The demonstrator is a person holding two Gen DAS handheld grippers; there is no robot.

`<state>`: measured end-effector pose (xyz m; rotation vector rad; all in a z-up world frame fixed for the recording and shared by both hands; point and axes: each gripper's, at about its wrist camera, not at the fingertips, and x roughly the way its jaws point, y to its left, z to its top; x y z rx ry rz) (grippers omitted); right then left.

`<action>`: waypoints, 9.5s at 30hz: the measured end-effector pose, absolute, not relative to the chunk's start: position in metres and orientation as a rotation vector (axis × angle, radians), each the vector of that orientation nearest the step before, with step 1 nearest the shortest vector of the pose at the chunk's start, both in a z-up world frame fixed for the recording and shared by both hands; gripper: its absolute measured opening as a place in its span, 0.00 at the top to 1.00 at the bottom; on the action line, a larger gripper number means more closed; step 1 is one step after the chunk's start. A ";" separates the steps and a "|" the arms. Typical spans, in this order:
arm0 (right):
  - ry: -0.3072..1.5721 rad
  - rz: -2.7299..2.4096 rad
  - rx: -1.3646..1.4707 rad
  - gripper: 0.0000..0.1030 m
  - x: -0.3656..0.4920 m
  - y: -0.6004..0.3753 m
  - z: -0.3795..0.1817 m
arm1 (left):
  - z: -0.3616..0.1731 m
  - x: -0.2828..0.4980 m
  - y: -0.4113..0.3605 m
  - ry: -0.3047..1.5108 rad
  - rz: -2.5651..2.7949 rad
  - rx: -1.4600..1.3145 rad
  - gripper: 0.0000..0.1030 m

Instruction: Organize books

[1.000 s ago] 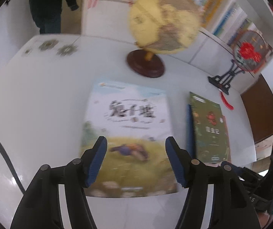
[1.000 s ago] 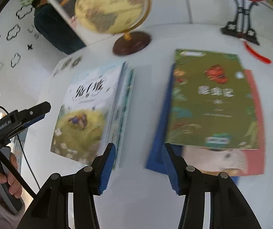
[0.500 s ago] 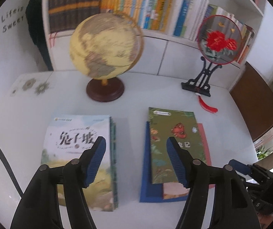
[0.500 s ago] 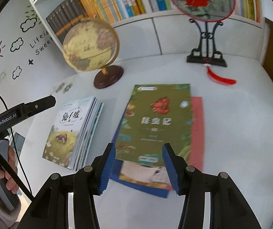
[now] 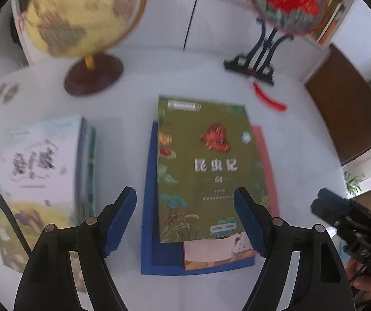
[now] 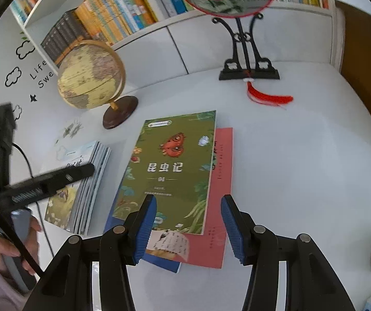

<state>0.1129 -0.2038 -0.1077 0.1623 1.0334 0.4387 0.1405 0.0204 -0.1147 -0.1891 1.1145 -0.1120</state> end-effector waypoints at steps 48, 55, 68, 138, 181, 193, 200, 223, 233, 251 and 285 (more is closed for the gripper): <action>1.327 0.748 0.333 0.13 0.091 -0.210 -0.206 | -0.192 0.066 0.018 1.261 -0.206 -0.421 0.04; 1.305 0.811 0.125 0.16 0.072 -0.188 -0.202 | -0.191 0.046 0.016 1.260 -0.178 -0.458 0.33; 1.340 0.865 0.459 0.82 0.074 -0.213 -0.236 | -0.191 0.026 0.042 1.196 -0.003 -0.362 0.68; 1.209 0.770 0.148 0.89 0.062 -0.192 -0.138 | -0.157 0.014 -0.011 1.122 -0.249 -0.700 0.68; 1.024 0.756 0.172 0.88 0.062 0.070 -0.100 | -0.125 0.030 0.267 0.959 -0.173 -0.779 0.69; 1.080 0.666 0.169 0.77 0.069 0.120 -0.132 | -0.155 0.051 0.301 1.037 -0.168 -0.708 0.68; 1.298 0.587 0.167 0.61 0.076 0.122 -0.156 | -0.160 0.049 0.319 1.025 -0.103 -0.746 0.68; 1.146 0.278 0.164 0.48 0.092 -0.104 -0.108 | -0.097 0.097 0.191 1.023 0.001 -0.499 0.17; 1.154 0.328 0.176 0.45 0.138 -0.194 -0.154 | -0.165 0.141 0.030 1.202 -0.209 -0.393 0.16; 1.218 0.604 0.285 0.00 0.155 -0.196 -0.199 | -0.191 0.126 -0.015 1.155 -0.154 -0.294 0.01; 1.440 0.855 0.743 0.60 0.113 -0.239 -0.249 | -0.195 0.045 0.005 1.230 -0.106 -0.333 0.06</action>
